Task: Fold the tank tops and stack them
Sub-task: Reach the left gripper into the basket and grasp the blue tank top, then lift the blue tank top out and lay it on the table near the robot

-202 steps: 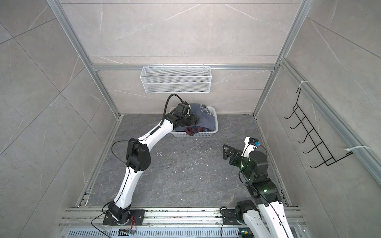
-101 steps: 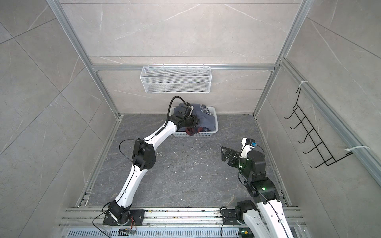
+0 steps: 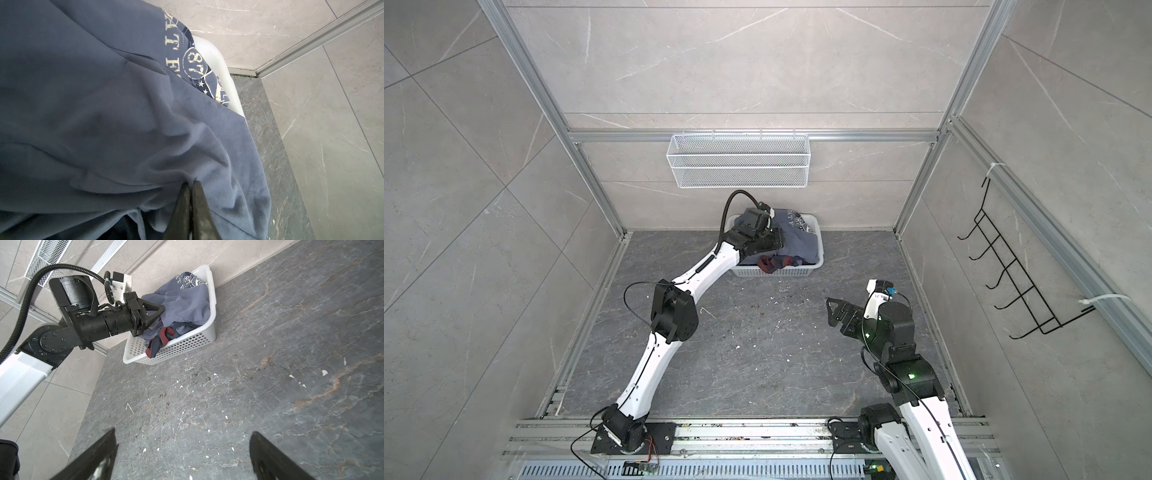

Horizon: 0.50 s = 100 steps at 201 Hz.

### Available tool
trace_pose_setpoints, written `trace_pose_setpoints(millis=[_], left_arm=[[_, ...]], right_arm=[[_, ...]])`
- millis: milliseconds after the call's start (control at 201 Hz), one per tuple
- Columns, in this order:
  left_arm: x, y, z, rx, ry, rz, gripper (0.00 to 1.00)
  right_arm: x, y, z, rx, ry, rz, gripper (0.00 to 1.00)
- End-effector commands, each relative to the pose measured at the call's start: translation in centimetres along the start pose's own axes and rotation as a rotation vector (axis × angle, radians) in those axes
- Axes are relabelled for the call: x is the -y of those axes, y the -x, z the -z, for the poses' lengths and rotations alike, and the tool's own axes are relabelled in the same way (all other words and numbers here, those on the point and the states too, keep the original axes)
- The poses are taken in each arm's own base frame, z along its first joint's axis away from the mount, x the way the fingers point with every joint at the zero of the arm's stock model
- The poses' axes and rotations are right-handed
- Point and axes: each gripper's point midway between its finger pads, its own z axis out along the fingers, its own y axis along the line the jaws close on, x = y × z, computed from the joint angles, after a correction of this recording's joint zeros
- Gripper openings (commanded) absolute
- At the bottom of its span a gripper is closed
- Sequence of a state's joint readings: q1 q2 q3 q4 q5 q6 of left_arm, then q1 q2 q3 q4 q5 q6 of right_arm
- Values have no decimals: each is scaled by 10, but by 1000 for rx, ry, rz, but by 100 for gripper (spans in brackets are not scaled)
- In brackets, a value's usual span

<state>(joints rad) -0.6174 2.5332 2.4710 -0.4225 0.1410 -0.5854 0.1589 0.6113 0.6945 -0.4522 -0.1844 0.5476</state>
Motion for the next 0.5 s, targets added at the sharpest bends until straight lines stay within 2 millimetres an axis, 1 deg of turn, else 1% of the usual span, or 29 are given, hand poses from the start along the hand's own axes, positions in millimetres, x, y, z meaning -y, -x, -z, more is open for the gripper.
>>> trace_pose_setpoints(millis=[0,50,149,199,254,264,269,279,353,428,493], left_arm=[[29,34,22,88,-56,-41,0],[40,48,37,124,-67,-54,0],[65,83,77,221,-92,-96,0],[77,101,102,275,-99,-117,0],[92,116,130,327,-115,-145,0],[94,118,132,333,-117,-149,0],[98,122,141,347,-124,-152,0],[104,127,151,363,-133,-157,0],[141,143,201,446,-215,-221,0],[181,153,257,541,-275,-311,0],[208,162,308,629,-309,-373,0]], right_arm=[[-2,-2,2,-7,10,-6,99],[-3,-1,3,-3,10,-6,99],[-4,1,5,1,12,-6,99],[-5,1,5,1,13,-7,99],[-5,2,6,2,13,-7,99],[-5,2,6,2,13,-8,99],[-5,2,6,3,13,-8,99],[-5,2,6,3,14,-8,99],[-5,2,5,2,13,-7,99],[-5,3,3,2,10,-9,99],[-7,6,2,2,15,-8,99]])
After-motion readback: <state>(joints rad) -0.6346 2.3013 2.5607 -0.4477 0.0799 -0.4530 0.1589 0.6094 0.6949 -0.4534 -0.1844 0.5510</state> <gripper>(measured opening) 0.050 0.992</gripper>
